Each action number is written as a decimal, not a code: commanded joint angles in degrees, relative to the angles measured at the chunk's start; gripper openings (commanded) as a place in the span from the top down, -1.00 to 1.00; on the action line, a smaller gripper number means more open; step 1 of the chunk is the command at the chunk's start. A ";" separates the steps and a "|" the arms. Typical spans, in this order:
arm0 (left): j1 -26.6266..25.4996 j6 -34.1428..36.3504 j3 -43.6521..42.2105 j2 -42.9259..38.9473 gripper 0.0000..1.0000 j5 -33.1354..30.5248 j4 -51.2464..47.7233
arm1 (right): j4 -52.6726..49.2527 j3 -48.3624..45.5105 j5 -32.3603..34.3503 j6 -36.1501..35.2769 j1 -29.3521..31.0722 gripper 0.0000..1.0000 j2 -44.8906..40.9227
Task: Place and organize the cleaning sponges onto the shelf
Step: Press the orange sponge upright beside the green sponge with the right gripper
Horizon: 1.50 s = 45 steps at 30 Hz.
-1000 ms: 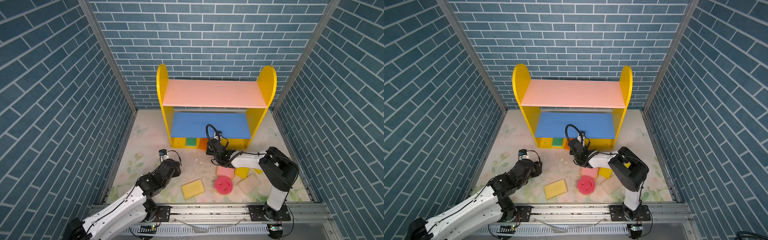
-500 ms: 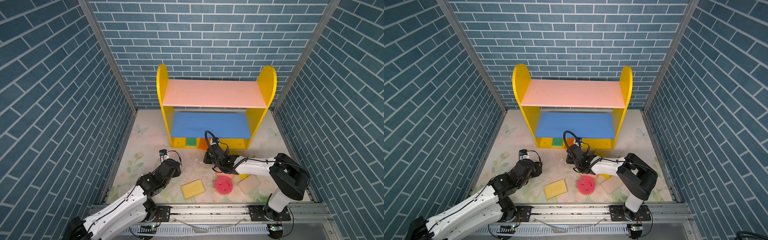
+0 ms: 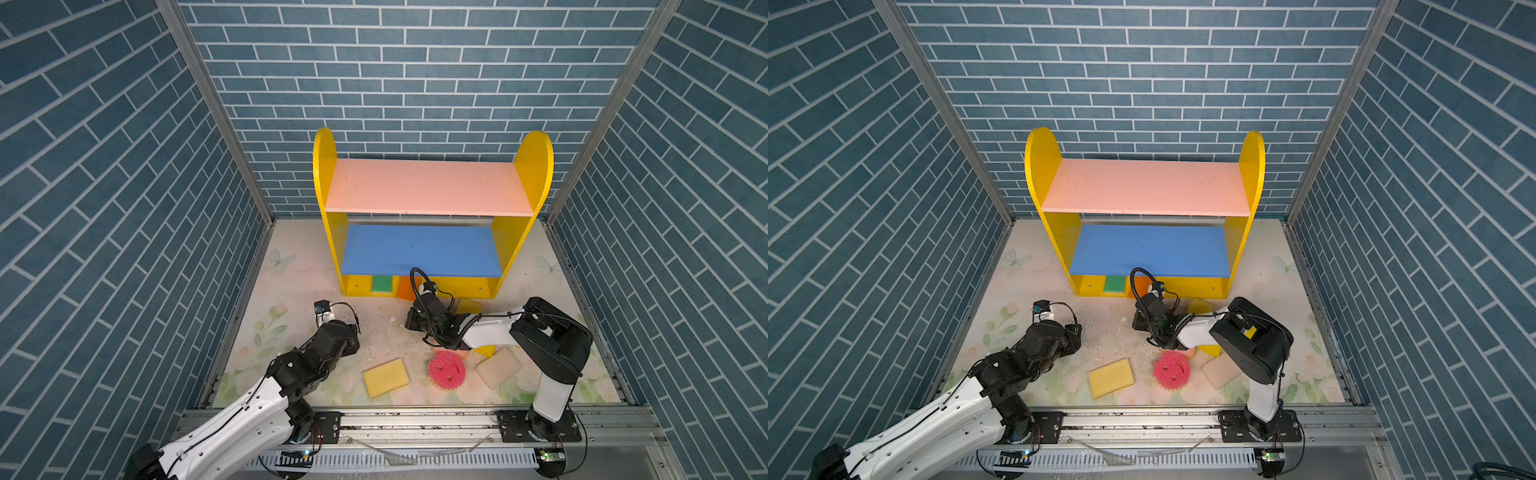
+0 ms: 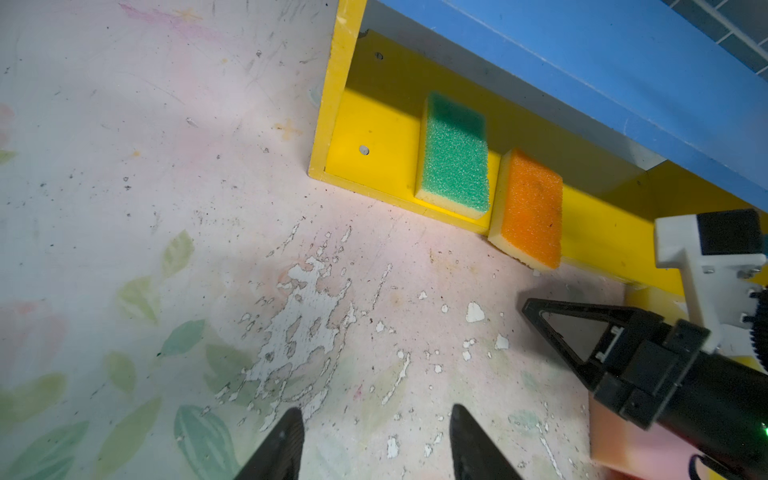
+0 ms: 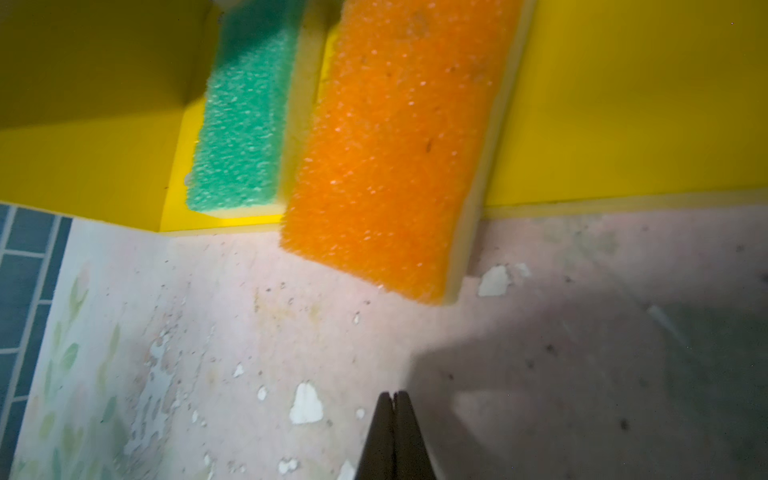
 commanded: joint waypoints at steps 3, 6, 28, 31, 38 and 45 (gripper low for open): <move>0.22 -0.62 -1.28 -1.27 -0.15 -1.65 -3.30 | 4.81 2.37 0.63 1.30 -2.40 1.00 2.95; 0.18 -0.76 -1.69 -1.23 -0.15 -1.87 -3.30 | 7.60 1.82 0.80 1.56 -3.16 1.00 4.16; 0.22 -0.72 -0.72 2.56 -0.15 -0.22 -0.32 | 30.91 -9.10 -0.46 15.40 -3.44 1.00 7.64; 0.22 -0.77 -0.72 2.75 -0.15 0.31 -0.14 | 33.22 -9.23 -0.25 17.37 -3.47 1.00 9.72; 0.22 -0.92 -1.30 2.15 -0.15 0.77 -0.92 | 35.29 -9.39 2.04 18.41 -3.53 1.00 12.30; 0.22 -1.53 -2.06 2.56 -0.15 1.14 0.23 | 35.20 -10.83 4.64 20.20 -3.71 1.00 12.46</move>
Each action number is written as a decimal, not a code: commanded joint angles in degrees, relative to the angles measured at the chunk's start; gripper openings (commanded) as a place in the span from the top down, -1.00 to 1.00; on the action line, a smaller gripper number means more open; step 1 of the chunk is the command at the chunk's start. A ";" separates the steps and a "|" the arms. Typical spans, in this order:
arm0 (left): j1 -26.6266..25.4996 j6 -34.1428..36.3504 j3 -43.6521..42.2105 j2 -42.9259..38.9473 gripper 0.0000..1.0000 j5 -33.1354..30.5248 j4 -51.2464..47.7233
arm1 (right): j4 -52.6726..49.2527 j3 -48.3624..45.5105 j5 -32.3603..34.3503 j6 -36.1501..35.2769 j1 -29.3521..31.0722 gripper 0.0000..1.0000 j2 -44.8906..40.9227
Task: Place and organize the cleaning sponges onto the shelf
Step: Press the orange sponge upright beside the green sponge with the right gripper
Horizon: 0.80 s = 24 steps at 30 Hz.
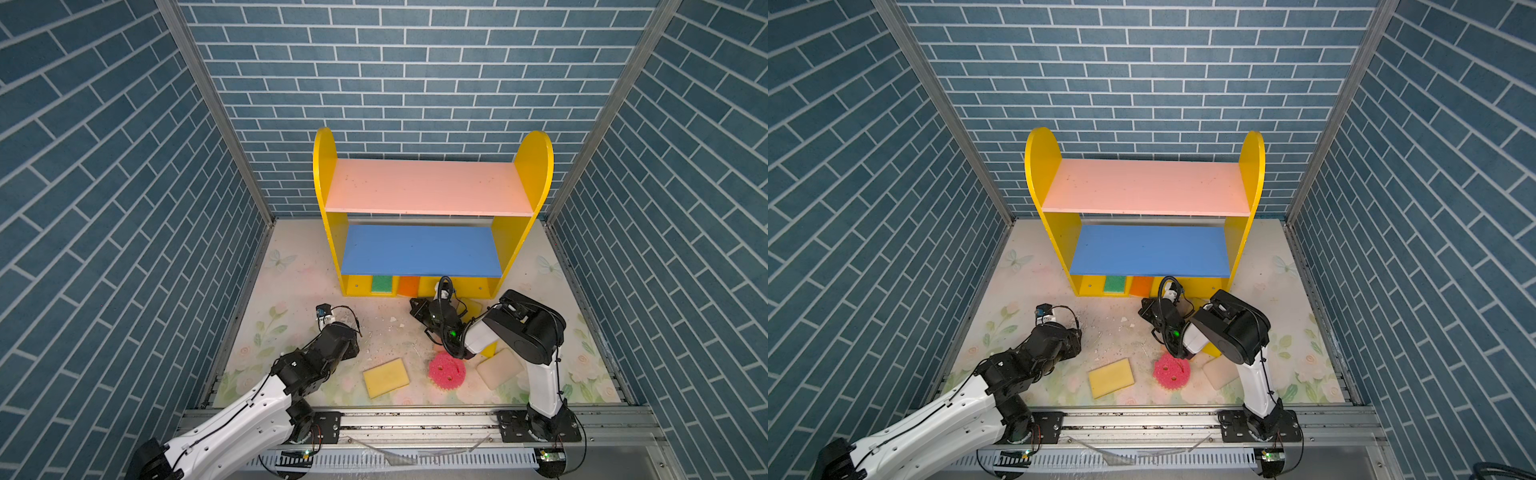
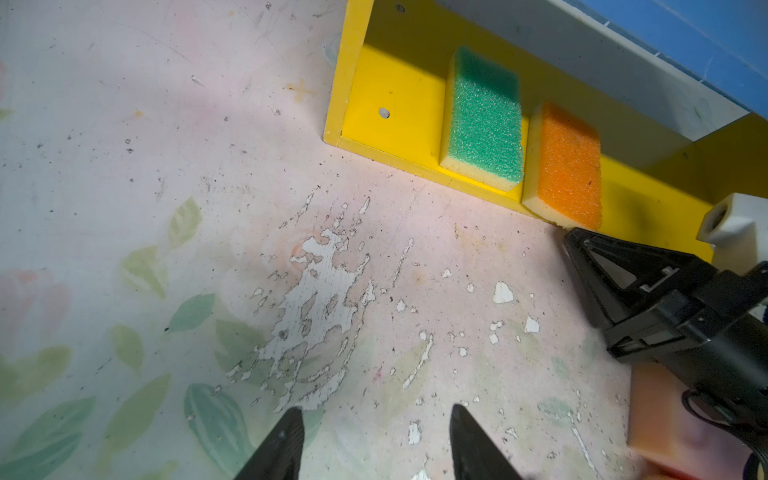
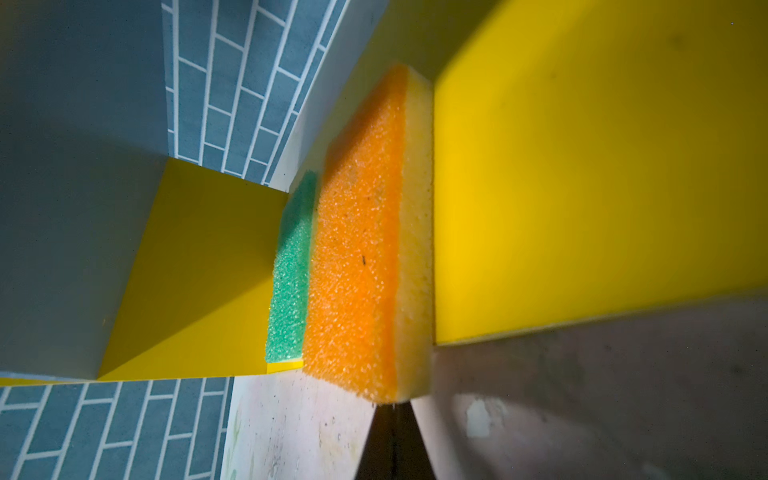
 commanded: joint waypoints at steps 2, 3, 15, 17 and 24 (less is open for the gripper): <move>0.20 -0.49 -0.91 0.43 -0.15 0.30 0.88 | -3.80 -2.73 3.68 2.32 -0.14 1.00 1.65; 0.15 -0.54 -0.83 0.68 -0.15 0.44 0.98 | -3.85 -3.00 4.31 2.21 -0.18 1.00 1.47; 0.20 -0.89 -0.78 0.63 -0.15 0.93 0.27 | -2.66 -0.90 3.69 2.02 -1.09 1.00 3.88; 0.20 -0.94 -0.71 0.53 -0.15 0.92 0.10 | -2.27 -1.06 3.78 2.09 -1.18 1.00 4.33; 0.19 -0.68 -0.36 0.91 -0.15 0.89 -0.05 | -0.46 -0.85 3.10 2.35 -2.22 1.00 5.93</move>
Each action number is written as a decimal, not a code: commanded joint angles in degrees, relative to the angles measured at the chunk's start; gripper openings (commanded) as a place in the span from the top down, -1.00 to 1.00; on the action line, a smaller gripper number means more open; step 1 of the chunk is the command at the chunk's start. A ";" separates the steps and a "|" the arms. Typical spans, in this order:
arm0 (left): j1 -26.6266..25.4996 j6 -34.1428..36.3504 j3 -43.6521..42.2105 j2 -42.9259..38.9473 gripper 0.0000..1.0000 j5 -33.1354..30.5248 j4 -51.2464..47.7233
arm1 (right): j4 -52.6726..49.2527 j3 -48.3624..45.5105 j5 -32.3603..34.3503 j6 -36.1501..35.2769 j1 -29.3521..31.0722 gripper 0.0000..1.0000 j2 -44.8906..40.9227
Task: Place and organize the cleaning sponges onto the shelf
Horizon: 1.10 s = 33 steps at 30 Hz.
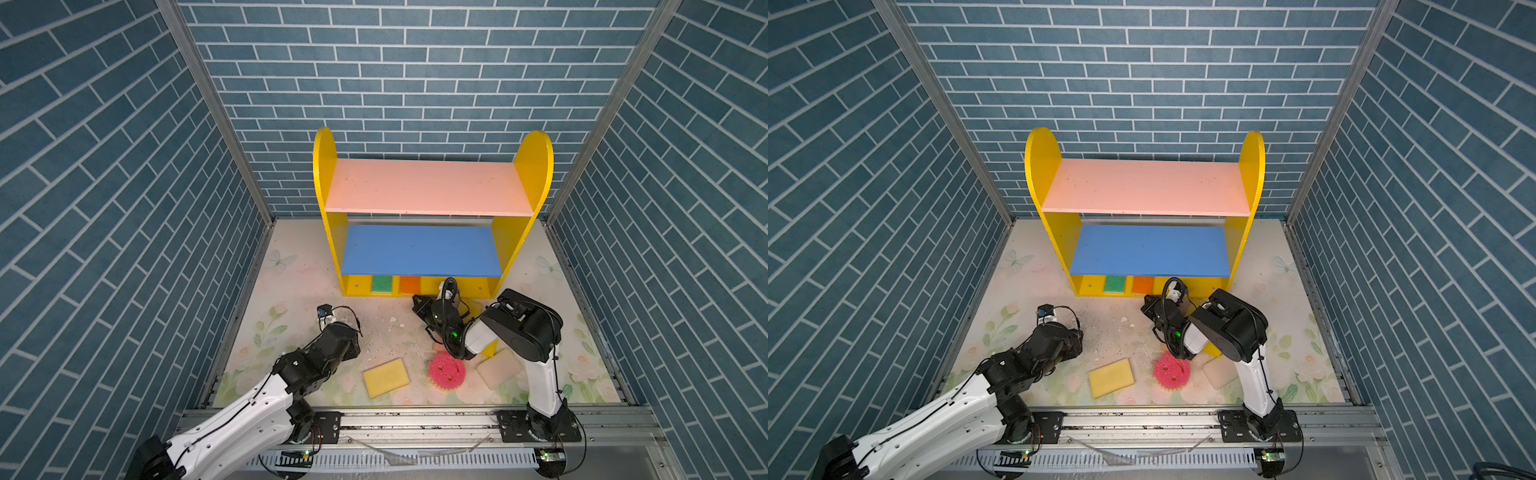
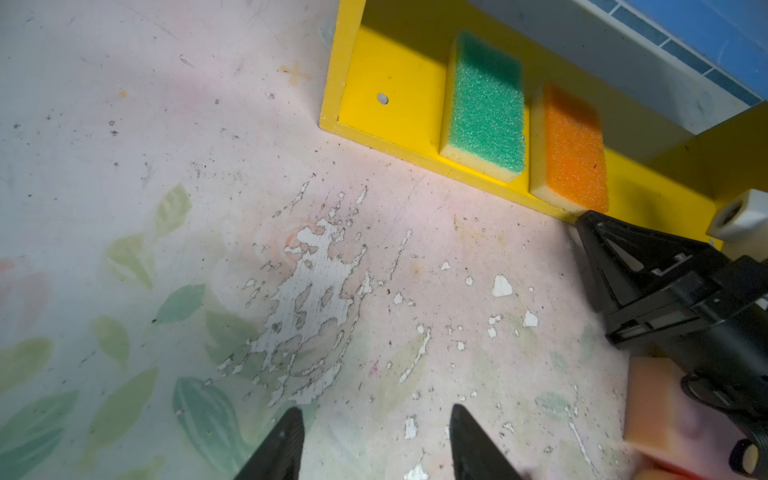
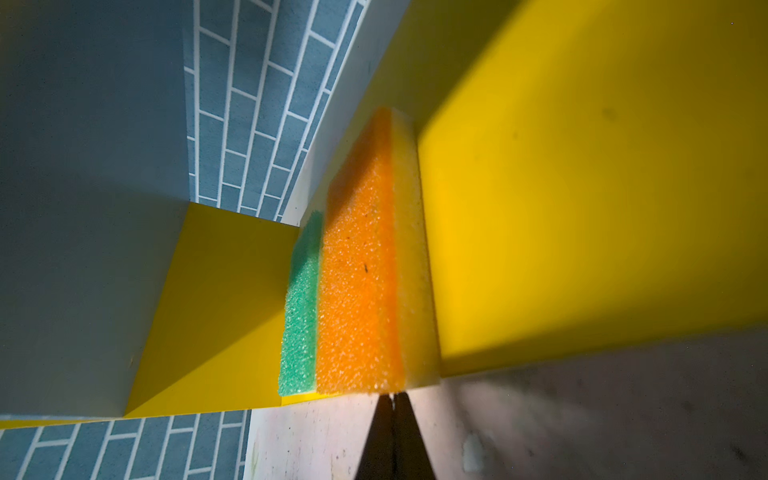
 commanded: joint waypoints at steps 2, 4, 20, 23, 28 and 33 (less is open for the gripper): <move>0.20 0.18 0.01 -0.08 -0.15 -0.21 -0.69 | -5.32 -0.49 0.61 0.93 -1.25 1.00 4.47; 0.20 0.22 -0.09 -0.21 -0.15 -0.21 -0.71 | -5.36 -0.50 0.59 0.97 -1.34 1.00 4.52; 0.20 0.24 0.10 0.32 -0.15 -0.12 -0.14 | -9.50 -1.58 -1.85 -0.01 -0.54 1.00 1.21; 0.18 0.24 0.07 0.42 -0.15 -0.12 0.08 | -13.80 -1.81 -1.69 -3.10 0.84 1.00 -2.46; 0.20 0.44 0.37 0.71 -0.15 -0.04 0.34 | -24.01 0.75 -1.72 -12.12 2.60 1.00 -8.34; 0.20 0.86 0.84 0.37 -0.15 -0.07 -0.34 | -32.27 4.04 -1.70 -19.72 3.17 1.00 -13.30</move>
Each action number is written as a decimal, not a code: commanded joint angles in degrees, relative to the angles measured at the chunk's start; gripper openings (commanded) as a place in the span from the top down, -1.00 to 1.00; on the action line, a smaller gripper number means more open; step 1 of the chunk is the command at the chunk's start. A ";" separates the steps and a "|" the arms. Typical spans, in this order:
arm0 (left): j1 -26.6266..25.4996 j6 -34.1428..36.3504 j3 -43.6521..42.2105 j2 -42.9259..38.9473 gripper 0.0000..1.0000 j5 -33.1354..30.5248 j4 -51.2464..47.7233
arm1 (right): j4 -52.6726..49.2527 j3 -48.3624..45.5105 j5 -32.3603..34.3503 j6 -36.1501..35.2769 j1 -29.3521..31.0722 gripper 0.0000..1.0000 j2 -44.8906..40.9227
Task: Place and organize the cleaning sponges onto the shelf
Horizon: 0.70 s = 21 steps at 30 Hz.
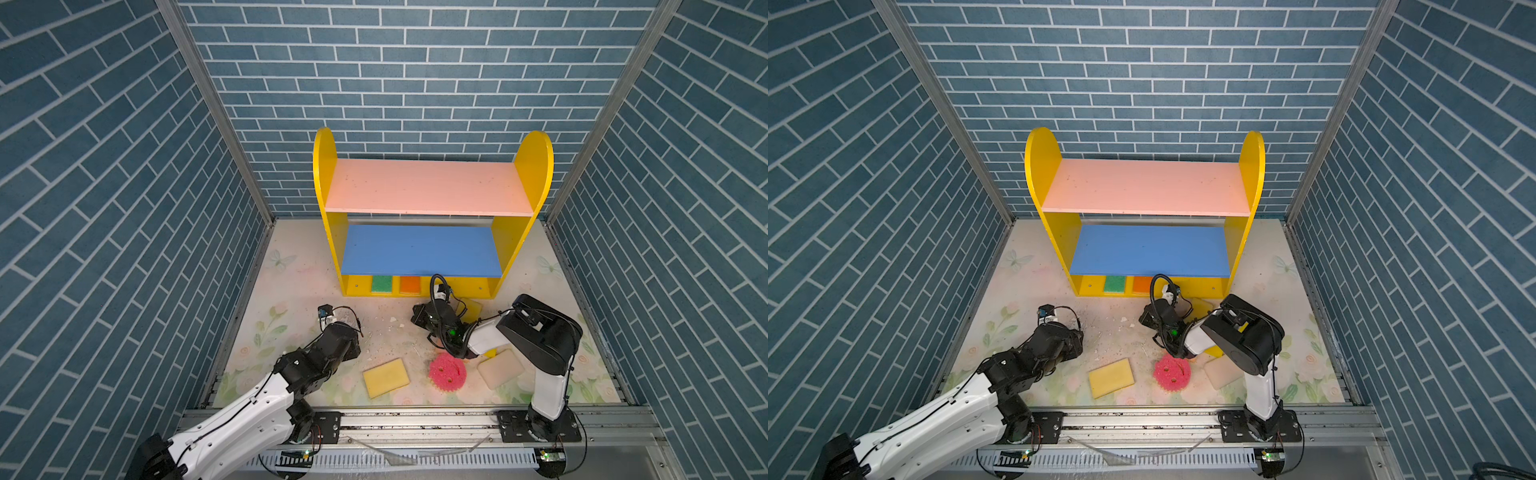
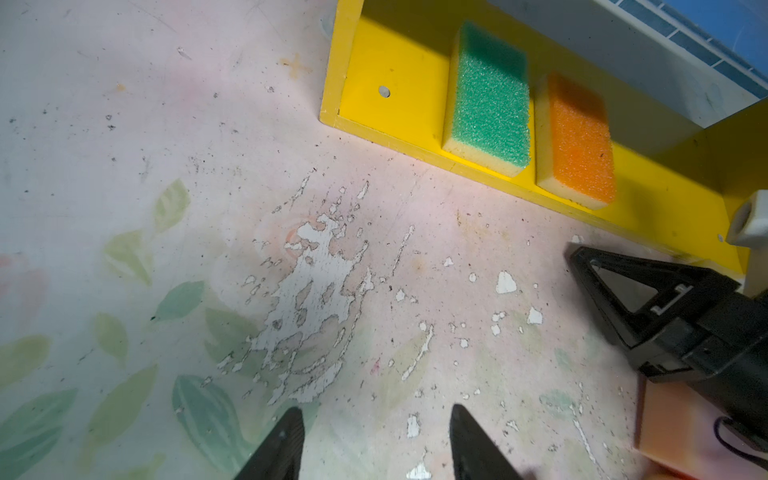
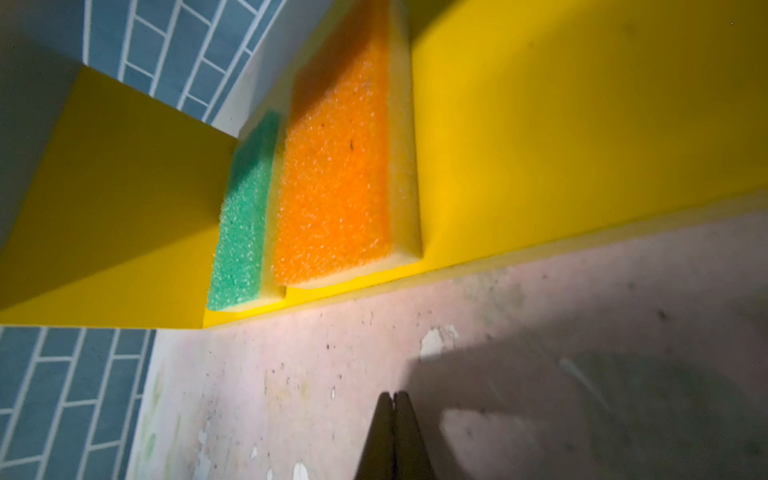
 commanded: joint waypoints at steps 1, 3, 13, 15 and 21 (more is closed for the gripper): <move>0.21 0.84 0.80 -0.59 -0.15 -0.36 -0.53 | -10.54 3.99 0.09 -9.06 0.51 1.00 -4.67; 0.21 0.98 0.73 -1.12 -0.15 -0.52 -0.73 | -15.84 6.33 0.60 -12.94 1.17 1.00 -7.31; 0.22 4.44 0.50 -0.16 -0.18 1.56 1.19 | -47.97 13.46 7.43 -17.21 2.88 1.00 -20.29; 0.22 6.30 1.23 0.73 -0.27 3.33 1.38 | -52.32 11.33 8.72 -14.29 2.95 1.00 -23.55; 0.18 12.08 3.21 3.86 -0.40 8.80 0.65 | -54.71 8.41 -0.11 -17.16 3.18 0.67 -26.91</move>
